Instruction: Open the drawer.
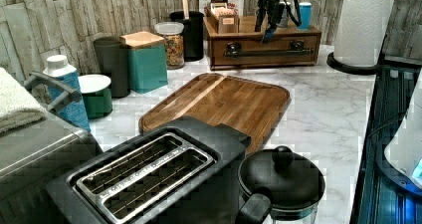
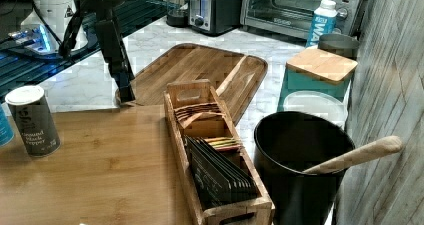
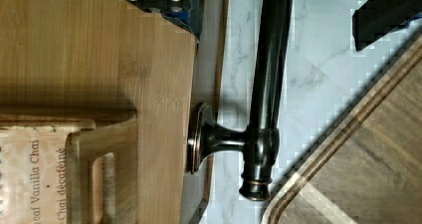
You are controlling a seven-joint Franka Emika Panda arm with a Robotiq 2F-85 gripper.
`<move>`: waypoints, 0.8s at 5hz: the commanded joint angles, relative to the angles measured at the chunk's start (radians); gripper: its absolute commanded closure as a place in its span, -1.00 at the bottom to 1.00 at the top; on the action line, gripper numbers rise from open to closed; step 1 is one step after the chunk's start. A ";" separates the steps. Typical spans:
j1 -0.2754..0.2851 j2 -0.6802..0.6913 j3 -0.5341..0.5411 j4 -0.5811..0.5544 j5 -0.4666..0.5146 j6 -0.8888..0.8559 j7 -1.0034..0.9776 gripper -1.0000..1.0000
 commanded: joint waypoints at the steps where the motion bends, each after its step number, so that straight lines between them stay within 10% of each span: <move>1: -0.024 -0.025 -0.013 -0.071 0.047 0.105 0.014 -1.00; 4: -0.016 -0.006 0.014 -0.174 0.260 0.242 -0.103 -1.00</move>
